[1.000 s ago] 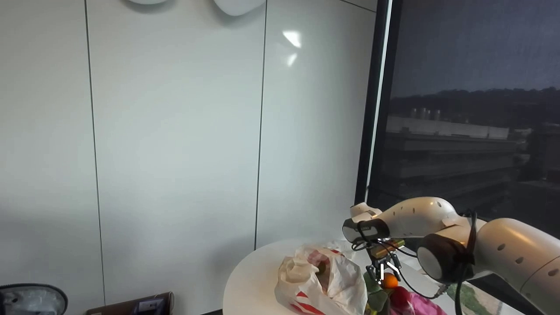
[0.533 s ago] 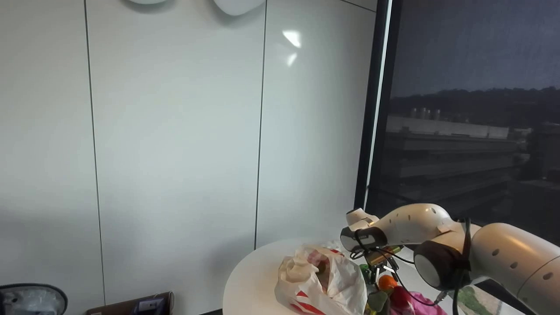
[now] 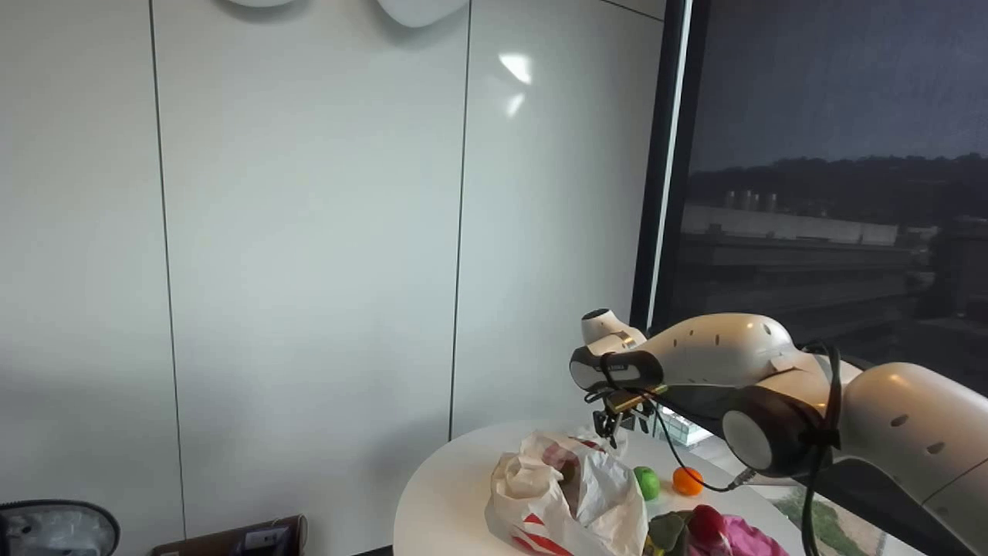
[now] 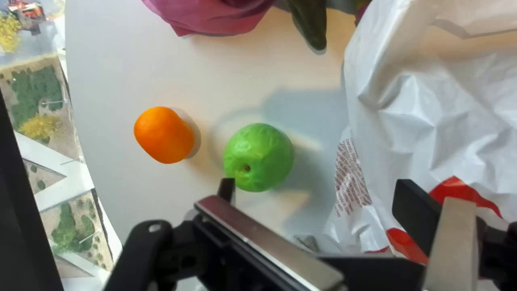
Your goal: Remove some items from the plastic bag and put it on the table
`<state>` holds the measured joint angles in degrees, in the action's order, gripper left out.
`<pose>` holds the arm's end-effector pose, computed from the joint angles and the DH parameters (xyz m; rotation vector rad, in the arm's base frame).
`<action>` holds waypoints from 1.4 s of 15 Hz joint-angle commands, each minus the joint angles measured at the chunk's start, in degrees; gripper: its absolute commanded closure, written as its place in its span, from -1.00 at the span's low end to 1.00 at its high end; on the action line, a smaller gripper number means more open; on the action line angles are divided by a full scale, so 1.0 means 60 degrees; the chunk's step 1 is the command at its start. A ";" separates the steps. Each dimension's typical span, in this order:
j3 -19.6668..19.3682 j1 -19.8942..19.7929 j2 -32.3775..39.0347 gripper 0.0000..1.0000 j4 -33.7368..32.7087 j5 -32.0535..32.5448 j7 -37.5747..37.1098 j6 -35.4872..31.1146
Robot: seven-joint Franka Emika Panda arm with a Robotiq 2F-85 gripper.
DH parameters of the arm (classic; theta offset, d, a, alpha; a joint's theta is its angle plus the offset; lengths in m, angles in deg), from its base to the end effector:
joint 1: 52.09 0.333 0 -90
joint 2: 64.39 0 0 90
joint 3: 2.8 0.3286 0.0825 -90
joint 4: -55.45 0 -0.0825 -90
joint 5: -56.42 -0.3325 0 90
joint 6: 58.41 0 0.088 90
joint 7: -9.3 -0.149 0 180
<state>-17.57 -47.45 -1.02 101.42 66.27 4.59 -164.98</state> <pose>0.7524 -0.0700 0.2403 2.7450 -0.0967 -0.0440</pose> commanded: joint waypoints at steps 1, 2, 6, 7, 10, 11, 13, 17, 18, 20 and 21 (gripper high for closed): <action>0.0860 0.0009 -0.0821 -1.00 0.0872 -0.0651 0.0762 -0.0778; 0.1157 -0.0028 -0.0883 -1.00 0.0974 -0.0949 0.0846 -0.0886; 0.2191 -0.0179 -0.0899 -1.00 0.1263 -0.2008 0.1592 -0.0506; 0.2391 -0.0245 -0.0836 -1.00 0.1307 -0.2166 0.1943 -0.0394; 0.2828 -0.0453 -0.0528 -1.00 0.1375 -0.2018 0.2656 0.0395; 0.2810 -0.0441 -0.0470 -1.00 0.1463 -0.1916 0.2747 0.0605; 0.2738 -0.0424 -0.0502 -1.00 0.1705 -0.1985 0.3166 0.0890; 0.2762 -0.0532 -0.0366 -1.00 0.1728 -0.1700 0.3309 0.1042; 0.2597 -0.0469 -0.0449 -1.00 0.1835 -0.1794 0.3400 0.1025; 0.2572 -0.0483 -0.0438 -1.00 0.1853 -0.1785 0.3432 0.0906; 0.2701 -0.0536 -0.0366 -1.00 0.1784 -0.1583 0.3356 0.0908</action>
<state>-2.14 -50.20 -2.83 111.91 55.09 24.12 -159.78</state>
